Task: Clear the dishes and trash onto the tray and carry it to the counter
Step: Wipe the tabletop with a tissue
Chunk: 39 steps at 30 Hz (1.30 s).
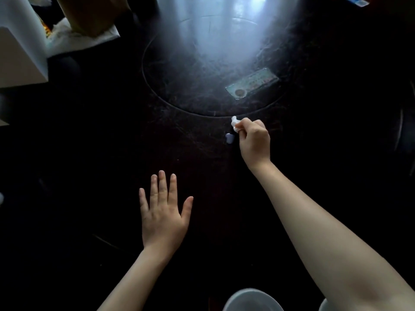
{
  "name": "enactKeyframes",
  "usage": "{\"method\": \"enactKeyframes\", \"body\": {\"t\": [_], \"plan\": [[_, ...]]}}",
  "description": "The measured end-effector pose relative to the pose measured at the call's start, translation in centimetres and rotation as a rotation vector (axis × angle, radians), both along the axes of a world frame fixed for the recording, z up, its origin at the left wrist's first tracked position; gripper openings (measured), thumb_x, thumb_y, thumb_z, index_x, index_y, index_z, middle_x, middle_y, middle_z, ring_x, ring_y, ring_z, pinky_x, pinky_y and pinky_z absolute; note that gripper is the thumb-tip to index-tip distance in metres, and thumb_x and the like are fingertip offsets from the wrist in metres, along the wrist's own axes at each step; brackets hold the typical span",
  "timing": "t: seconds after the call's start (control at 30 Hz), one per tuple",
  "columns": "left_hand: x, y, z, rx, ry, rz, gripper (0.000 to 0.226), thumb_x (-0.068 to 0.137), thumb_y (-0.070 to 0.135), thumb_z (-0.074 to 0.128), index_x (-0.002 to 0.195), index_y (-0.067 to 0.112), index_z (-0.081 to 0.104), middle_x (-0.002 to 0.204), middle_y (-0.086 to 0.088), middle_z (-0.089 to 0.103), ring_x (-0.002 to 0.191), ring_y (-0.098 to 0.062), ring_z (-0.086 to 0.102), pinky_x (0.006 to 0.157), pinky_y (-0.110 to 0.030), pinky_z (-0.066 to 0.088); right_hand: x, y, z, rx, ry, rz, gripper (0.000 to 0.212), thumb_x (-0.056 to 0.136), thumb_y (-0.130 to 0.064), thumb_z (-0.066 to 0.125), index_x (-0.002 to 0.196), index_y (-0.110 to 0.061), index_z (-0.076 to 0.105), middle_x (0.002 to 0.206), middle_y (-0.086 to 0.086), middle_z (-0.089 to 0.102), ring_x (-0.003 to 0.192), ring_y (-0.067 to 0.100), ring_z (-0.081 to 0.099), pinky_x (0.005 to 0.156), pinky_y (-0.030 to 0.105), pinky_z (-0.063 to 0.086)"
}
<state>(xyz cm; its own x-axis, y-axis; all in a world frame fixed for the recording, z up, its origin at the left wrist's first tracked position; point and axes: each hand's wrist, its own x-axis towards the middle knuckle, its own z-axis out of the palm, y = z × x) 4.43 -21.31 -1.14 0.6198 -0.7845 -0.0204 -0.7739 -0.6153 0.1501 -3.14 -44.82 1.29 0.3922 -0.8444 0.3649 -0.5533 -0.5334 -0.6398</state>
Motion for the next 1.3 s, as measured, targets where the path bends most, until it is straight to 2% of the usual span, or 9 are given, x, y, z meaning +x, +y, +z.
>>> {"method": "enactKeyframes", "body": {"t": [0.07, 0.23, 0.4, 0.6, 0.7, 0.9, 1.0, 1.17, 1.3], "plan": [[0.0, 0.0, -0.1, 0.007, -0.016, -0.002, 0.074, 0.089, 0.059, 0.002, 0.142, 0.010, 0.016, 0.152, -0.013, 0.011, 0.141, -0.025, 0.008, 0.112, -0.041, -0.008, -0.4, -0.1, -0.1, 0.032, 0.001, 0.050, 0.013, 0.084, 0.001, 0.056, 0.085, -0.004, 0.068, 0.065, -0.021, 0.043, 0.076, 0.018, 0.055, 0.070, 0.024, 0.043], [0.0, 0.0, -0.2, 0.016, -0.028, 0.005, 0.073, 0.088, 0.059, 0.000, 0.141, 0.010, 0.014, 0.152, -0.014, 0.012, 0.141, -0.025, 0.008, 0.112, -0.042, -0.007, -1.2, 0.5, -0.4, 0.084, 0.078, 0.259, 0.021, 0.077, 0.004, 0.058, 0.082, -0.012, 0.070, 0.084, 0.009, 0.067, 0.078, 0.015, 0.060, 0.080, 0.032, 0.053], [0.0, 0.0, -0.1, 0.001, -0.003, 0.010, 0.076, 0.086, 0.062, -0.003, 0.142, 0.012, 0.011, 0.152, -0.011, 0.007, 0.141, -0.024, 0.004, 0.113, -0.046, -0.003, -2.1, 5.1, -0.3, 0.116, 0.123, 0.566, 0.011, 0.077, -0.003, 0.063, 0.082, -0.010, 0.069, 0.082, 0.010, 0.060, 0.072, 0.022, 0.062, 0.069, 0.035, 0.055], [0.0, 0.0, 0.0, 0.001, 0.015, 0.010, 0.077, 0.083, 0.064, -0.007, 0.141, 0.014, 0.006, 0.152, -0.010, 0.003, 0.141, -0.022, -0.001, 0.112, -0.044, -0.008, -3.1, 5.7, 0.1, 0.116, 0.160, 0.577, 0.012, 0.077, 0.001, 0.064, 0.080, -0.010, 0.069, 0.083, 0.015, 0.058, 0.068, 0.027, 0.062, 0.063, 0.041, 0.055], [0.1, 0.0, 0.1, 0.002, 0.020, 0.007, 0.078, 0.082, 0.064, -0.009, 0.141, 0.015, 0.004, 0.152, -0.009, 0.000, 0.141, -0.021, -0.003, 0.112, -0.042, -0.010, -3.6, 6.3, 0.8, 0.185, 0.164, 0.638, 0.014, 0.075, 0.002, 0.063, 0.079, -0.010, 0.070, 0.082, 0.013, 0.062, 0.071, 0.021, 0.062, 0.068, 0.033, 0.055], [0.1, 0.1, 0.2, -0.003, 0.018, 0.004, 0.078, 0.083, 0.064, -0.008, 0.141, 0.014, 0.004, 0.152, -0.008, -0.001, 0.141, -0.021, -0.004, 0.110, -0.039, -0.017, -2.8, 0.7, 2.3, 0.474, -0.240, 0.112, 0.006, 0.081, -0.008, 0.062, 0.084, -0.013, 0.065, 0.067, -0.002, 0.061, 0.054, -0.004, 0.054, 0.059, 0.007, 0.042], [0.1, 0.1, 0.2, -0.009, 0.022, 0.002, 0.078, 0.082, 0.064, -0.008, 0.141, 0.015, 0.003, 0.152, -0.008, -0.002, 0.141, -0.020, -0.005, 0.109, -0.038, -0.018, -2.7, -0.6, 0.8, 0.345, 0.077, 0.073, 0.008, 0.082, -0.015, 0.064, 0.086, -0.008, 0.066, 0.080, -0.001, 0.055, 0.064, 0.005, 0.052, 0.063, 0.012, 0.042], [0.1, 0.0, 0.1, 0.005, -0.002, 0.004, 0.076, 0.087, 0.061, -0.001, 0.142, 0.011, 0.015, 0.151, -0.012, 0.009, 0.141, -0.024, 0.006, 0.110, -0.040, -0.011, -2.3, 1.0, 0.1, 0.001, 0.152, 0.144, 0.006, 0.082, -0.001, 0.056, 0.087, 0.000, 0.059, 0.091, 0.012, 0.058, 0.078, 0.021, 0.052, 0.063, 0.032, 0.044], [0.1, 0.0, 0.0, 0.009, -0.014, 0.001, 0.075, 0.088, 0.060, 0.001, 0.141, 0.010, 0.018, 0.151, -0.013, 0.012, 0.140, -0.026, 0.009, 0.110, -0.041, -0.009, -2.7, 1.4, 0.1, -0.132, 0.295, 0.265, 0.017, 0.085, -0.013, 0.057, 0.096, -0.001, 0.062, 0.090, 0.016, 0.064, 0.085, 0.032, 0.054, 0.073, 0.040, 0.051]]}}
